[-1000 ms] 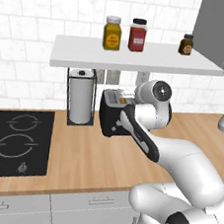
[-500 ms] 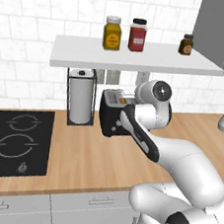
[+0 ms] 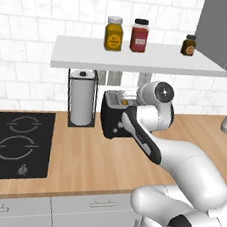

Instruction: Start the toaster. Once the lever pops up, take the bread to the plate on the dining counter.

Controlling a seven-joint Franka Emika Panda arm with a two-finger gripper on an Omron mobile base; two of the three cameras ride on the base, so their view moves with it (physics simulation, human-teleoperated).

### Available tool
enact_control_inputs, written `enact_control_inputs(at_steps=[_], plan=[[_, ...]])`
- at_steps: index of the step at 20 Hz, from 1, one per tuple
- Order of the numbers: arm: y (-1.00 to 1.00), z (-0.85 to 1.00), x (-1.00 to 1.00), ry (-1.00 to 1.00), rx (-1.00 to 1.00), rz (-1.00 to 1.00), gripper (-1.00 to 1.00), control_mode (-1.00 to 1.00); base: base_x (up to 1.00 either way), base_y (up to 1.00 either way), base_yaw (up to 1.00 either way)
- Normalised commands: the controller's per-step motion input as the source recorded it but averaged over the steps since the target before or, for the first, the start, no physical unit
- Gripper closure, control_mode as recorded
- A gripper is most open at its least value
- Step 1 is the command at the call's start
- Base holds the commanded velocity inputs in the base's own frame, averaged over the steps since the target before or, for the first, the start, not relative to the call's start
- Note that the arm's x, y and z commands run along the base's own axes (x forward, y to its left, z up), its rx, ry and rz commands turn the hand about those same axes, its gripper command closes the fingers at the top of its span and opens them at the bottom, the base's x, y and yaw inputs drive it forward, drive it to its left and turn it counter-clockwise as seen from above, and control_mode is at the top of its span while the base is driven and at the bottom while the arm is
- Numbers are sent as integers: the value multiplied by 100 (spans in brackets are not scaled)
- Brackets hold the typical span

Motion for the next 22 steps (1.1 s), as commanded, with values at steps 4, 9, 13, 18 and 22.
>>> enact_control_inputs(at_steps=[4,9,13,18,22], plan=[[0,0,0,0,0,0,-100,-100,0,0,0],[0,0,0,0,0,0,-100,-100,0,0,0],[0,0,0,0,0,0,-100,-100,0,0,0],[0,0,0,0,0,0,-100,-100,0,0,0],[0,0,0,0,0,0,-100,-100,0,0,0]])
